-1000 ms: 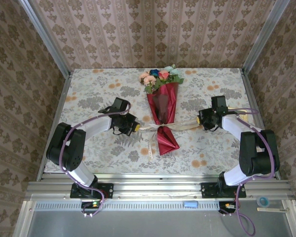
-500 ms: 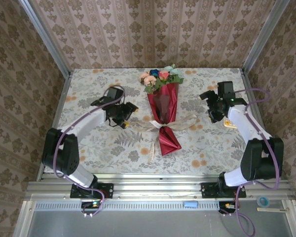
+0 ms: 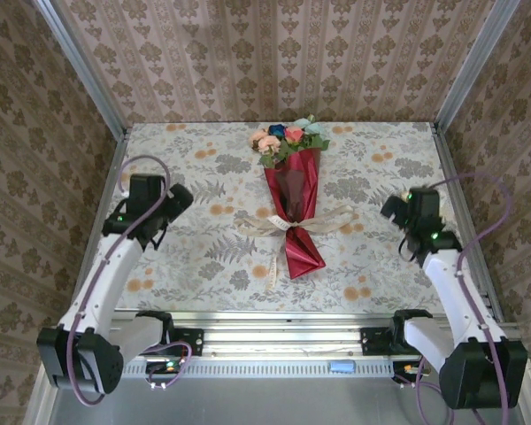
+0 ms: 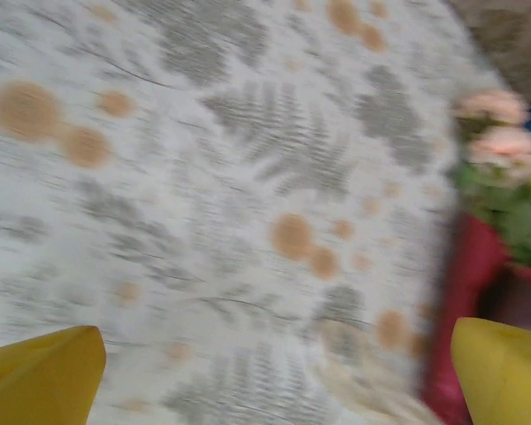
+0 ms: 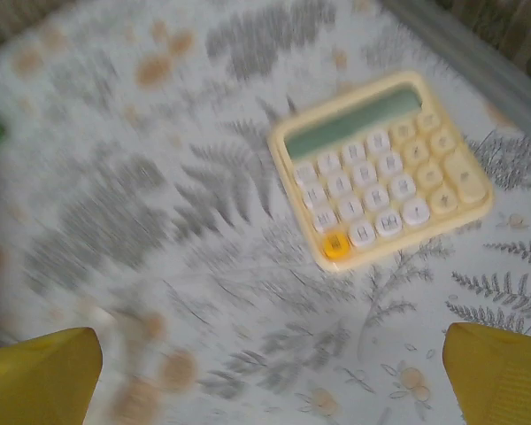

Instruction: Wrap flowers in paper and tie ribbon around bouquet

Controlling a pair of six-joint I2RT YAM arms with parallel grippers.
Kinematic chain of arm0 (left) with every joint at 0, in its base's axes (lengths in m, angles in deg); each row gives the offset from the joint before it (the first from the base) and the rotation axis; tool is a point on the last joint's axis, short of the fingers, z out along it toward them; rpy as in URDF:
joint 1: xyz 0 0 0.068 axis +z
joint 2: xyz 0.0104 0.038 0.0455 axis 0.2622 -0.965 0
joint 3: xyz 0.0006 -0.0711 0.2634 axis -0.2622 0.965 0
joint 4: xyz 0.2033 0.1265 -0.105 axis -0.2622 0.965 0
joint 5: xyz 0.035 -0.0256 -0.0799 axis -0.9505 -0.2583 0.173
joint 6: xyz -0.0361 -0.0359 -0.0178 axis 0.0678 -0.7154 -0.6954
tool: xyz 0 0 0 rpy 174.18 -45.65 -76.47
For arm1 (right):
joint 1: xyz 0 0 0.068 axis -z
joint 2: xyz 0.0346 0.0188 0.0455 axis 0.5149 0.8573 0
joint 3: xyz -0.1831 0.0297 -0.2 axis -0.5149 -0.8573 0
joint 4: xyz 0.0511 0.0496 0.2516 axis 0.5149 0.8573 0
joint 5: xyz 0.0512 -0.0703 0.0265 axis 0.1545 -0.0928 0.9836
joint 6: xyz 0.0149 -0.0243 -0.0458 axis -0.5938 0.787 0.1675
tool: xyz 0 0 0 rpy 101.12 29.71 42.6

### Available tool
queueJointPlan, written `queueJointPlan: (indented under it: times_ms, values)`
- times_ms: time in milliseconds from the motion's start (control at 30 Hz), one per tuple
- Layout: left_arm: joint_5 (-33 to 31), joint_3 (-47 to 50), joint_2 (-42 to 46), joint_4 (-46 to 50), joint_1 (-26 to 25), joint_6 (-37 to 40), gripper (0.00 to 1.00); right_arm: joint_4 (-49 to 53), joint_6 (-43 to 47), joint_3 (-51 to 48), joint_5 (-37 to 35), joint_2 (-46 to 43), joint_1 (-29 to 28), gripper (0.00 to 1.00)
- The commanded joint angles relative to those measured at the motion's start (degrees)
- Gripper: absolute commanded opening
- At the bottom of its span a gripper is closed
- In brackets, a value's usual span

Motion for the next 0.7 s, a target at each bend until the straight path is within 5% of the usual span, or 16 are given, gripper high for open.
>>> queueJointPlan:
  times_ms: [0,167,267,400,533,667]
  values:
    - [-11.11,10.47,4.57,-10.78,1.17,20.3,1.0,-20.17,11.17,-7.87,-2.6,-1.01,-1.92,1.0]
    - [-9.5,22.26,6.18,-29.79,7.15,29.94,1.0,-36.98,13.96,-8.99,1.04,12.04,-2.26,1.0]
    - [-7.86,22.59,0.85,-36.41,9.33,34.78,1.0,-47.81,15.5,-8.14,3.01,20.19,-2.32,1.0]
    - [-4.51,28.36,-8.04,-57.96,11.06,38.58,1.0,-55.75,21.48,-5.4,5.93,28.23,-2.52,1.0]
    - [1.28,26.27,-15.58,-65.86,14.55,37.35,1.0,-63.95,22.73,-8.72,9.28,31.36,-2.42,1.0]
    - [4.03,29.84,-23.77,-85.87,14.69,39.46,1.0,-74.83,21.2,-14.46,4.76,32.3,-2.65,1.0]
